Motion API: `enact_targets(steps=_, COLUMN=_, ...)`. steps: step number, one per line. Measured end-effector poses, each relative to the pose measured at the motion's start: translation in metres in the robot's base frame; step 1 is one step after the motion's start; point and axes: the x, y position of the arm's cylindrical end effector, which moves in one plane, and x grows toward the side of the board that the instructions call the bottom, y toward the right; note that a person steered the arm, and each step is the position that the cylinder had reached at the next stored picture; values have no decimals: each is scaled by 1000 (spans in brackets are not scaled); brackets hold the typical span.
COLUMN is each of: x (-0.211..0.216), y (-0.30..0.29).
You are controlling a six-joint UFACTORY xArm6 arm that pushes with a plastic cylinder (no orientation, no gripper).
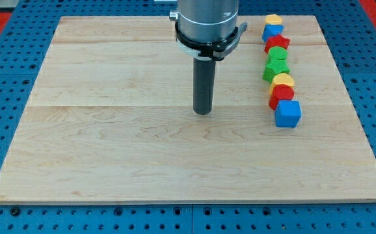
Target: Move your arm towards the blue cube
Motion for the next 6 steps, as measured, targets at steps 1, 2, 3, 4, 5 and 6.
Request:
enact_targets(steps=1, x=15, y=-2)
enact_targets(steps=2, x=52, y=35)
enact_targets(steps=3, x=65, y=132)
enact_targets(steps=4, x=61, y=214)
enact_targets(steps=5, x=28, y=205)
enact_targets(steps=6, x=7, y=177)
